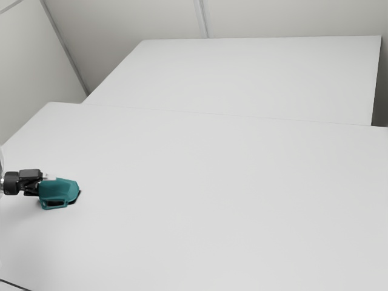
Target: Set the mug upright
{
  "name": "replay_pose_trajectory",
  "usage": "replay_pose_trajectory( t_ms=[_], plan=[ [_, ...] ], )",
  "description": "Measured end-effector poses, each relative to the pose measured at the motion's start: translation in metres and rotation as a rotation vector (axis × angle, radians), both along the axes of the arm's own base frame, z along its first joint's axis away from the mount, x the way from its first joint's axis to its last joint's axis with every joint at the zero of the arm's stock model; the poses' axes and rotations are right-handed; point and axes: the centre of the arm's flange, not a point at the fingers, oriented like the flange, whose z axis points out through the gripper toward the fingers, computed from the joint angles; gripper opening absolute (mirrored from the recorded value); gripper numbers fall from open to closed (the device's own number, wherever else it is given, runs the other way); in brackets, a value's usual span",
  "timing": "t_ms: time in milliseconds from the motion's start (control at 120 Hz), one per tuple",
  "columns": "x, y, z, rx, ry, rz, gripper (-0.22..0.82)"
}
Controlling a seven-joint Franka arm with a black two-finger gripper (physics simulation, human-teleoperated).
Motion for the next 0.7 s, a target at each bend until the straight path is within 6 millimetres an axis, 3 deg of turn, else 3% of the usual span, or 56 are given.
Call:
replay_pose_trajectory(
  t_ms=[125,550,700],
  plan=[
    [-0.0004,-0.0008,0.0006,0.002,0.0,-0.001,0.5],
    [-0.0004,-0.0024,0.0025,0.01,-0.003,0.0,0.0],
    [0.0001,-0.002,0.0034,0.019,-0.008,0.0,-0.08]
  ],
)
